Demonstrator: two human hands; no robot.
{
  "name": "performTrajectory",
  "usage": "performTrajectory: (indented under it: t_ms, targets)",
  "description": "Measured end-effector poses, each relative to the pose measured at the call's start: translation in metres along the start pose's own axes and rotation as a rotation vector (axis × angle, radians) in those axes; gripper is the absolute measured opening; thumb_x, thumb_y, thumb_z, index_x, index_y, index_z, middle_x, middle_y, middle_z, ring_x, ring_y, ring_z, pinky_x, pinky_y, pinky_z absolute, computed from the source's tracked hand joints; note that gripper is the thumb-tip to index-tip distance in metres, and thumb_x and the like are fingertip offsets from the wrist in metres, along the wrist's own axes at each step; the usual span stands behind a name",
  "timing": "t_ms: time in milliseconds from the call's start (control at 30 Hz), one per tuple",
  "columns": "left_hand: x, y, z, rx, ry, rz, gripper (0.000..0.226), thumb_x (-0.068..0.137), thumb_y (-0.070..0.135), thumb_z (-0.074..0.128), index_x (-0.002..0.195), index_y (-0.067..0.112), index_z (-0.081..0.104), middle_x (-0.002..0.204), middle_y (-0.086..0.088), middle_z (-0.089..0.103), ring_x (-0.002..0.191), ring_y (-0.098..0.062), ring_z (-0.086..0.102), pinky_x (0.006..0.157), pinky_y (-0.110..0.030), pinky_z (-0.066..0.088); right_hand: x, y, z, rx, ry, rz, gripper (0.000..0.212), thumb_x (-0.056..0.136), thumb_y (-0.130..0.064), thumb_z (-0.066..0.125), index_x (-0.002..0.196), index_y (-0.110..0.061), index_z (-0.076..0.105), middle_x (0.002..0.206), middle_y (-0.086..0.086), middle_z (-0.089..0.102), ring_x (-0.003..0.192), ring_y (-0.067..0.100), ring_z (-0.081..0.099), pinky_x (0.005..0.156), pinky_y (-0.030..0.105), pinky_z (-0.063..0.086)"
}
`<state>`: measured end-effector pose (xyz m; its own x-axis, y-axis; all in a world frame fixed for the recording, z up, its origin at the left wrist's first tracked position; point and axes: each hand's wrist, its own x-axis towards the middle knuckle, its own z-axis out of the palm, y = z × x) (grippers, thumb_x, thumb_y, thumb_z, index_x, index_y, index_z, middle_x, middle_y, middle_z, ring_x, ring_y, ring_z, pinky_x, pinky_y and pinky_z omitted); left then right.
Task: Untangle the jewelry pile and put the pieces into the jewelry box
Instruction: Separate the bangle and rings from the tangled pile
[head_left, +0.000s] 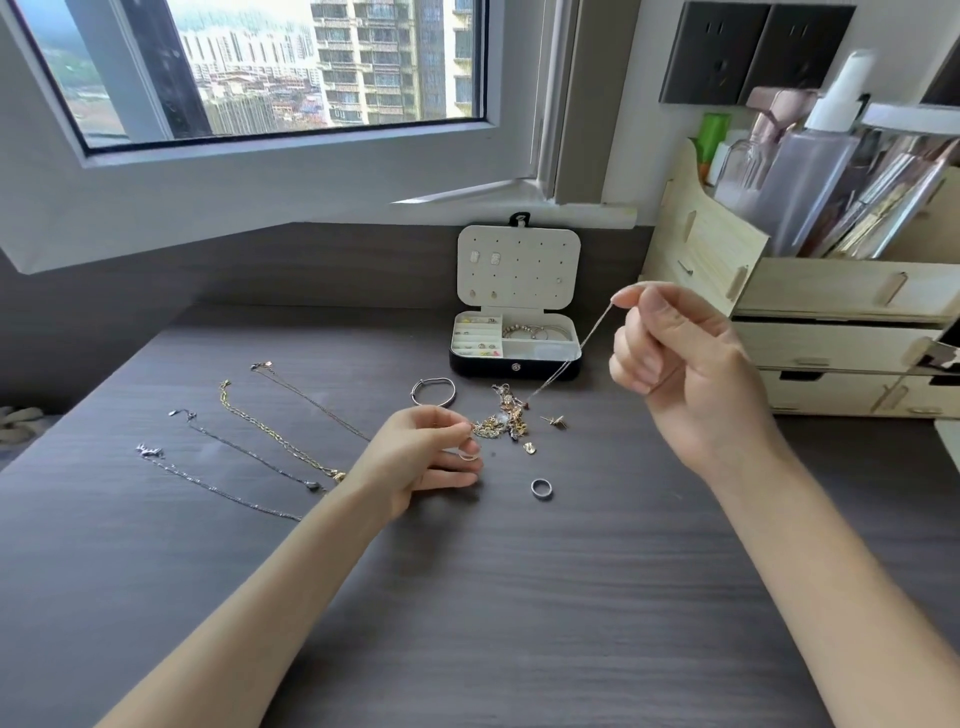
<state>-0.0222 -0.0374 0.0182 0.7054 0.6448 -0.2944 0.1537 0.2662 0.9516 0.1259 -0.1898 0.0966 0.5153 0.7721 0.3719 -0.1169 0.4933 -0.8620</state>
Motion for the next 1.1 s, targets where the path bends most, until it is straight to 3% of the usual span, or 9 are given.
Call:
performTrajectory:
  t_ms: [233,333,500,667,833,1033,1100]
  targets:
    - [0.003,0.002,-0.003,0.099,0.121,0.132,0.012,0.094,0.002,0.053,0.082,0.003,0.056,0.066,-0.01,0.057,0.049,-0.015,0.059,0.049,-0.021,0.053,-0.003,0.01,0.003,-0.216,-0.039,0.055,0.011,0.079,-0.025,0.07,0.074,-0.015,0.072,0.046,0.001,0.035,0.047,0.015,0.028,0.046,0.024,0.025]
    - [0.007,0.011,-0.015,0.268,0.187,0.238,0.014,0.093,0.001,0.052,0.08,0.005,0.056,0.067,-0.011,0.061,0.051,-0.019,0.058,0.045,-0.02,0.05,-0.006,0.017,0.002,-0.372,-0.07,0.109,0.016,0.083,-0.024,0.06,0.076,-0.018,0.073,0.048,0.0,0.04,0.049,0.014,0.031,0.048,0.027,0.024]
    - [0.034,0.026,-0.047,0.532,0.292,0.321,0.018,0.091,0.002,0.054,0.075,0.01,0.058,0.065,-0.006,0.064,0.044,-0.005,0.055,0.047,-0.017,0.049,-0.007,0.024,0.008,-0.505,-0.102,0.179,0.016,0.091,-0.012,0.059,0.08,-0.008,0.069,0.048,-0.009,0.044,0.047,0.008,0.035,0.048,0.019,0.026]
    - [0.07,0.035,-0.058,0.661,0.313,0.324,0.017,0.091,0.001,0.051,0.076,0.008,0.057,0.063,-0.005,0.063,0.041,-0.005,0.055,0.054,-0.023,0.053,-0.004,0.037,0.012,-0.607,-0.128,0.231,0.016,0.091,-0.011,0.059,0.079,-0.007,0.07,0.051,-0.009,0.05,0.048,0.004,0.039,0.048,0.013,0.032]
    - [0.097,0.03,-0.065,0.813,0.367,0.3,0.021,0.087,0.007,0.054,0.07,0.019,0.055,0.068,-0.004,0.068,0.066,-0.021,0.06,0.073,-0.032,0.054,-0.003,0.039,0.016,-0.618,-0.182,0.236,0.017,0.091,-0.012,0.059,0.079,-0.01,0.071,0.056,-0.004,0.053,0.049,0.002,0.041,0.048,0.011,0.034]
    - [0.105,0.028,-0.064,0.938,0.42,0.294,0.015,0.085,0.009,0.054,0.077,0.017,0.064,0.078,-0.004,0.069,0.077,-0.019,0.06,0.068,-0.024,0.044,0.002,0.028,0.021,-0.625,-0.216,0.209,0.017,0.091,-0.015,0.06,0.084,-0.005,0.072,0.073,0.026,0.054,0.051,0.005,0.041,0.05,0.011,0.035]
    - [0.106,0.026,-0.066,0.963,0.42,0.262,0.016,0.084,0.008,0.053,0.078,0.016,0.066,0.083,-0.007,0.07,0.081,-0.025,0.063,0.074,-0.027,0.048,0.004,0.025,0.024,-0.6,-0.222,0.198,0.017,0.091,-0.014,0.06,0.084,-0.004,0.072,0.072,0.024,0.053,0.051,0.005,0.04,0.05,0.011,0.035]
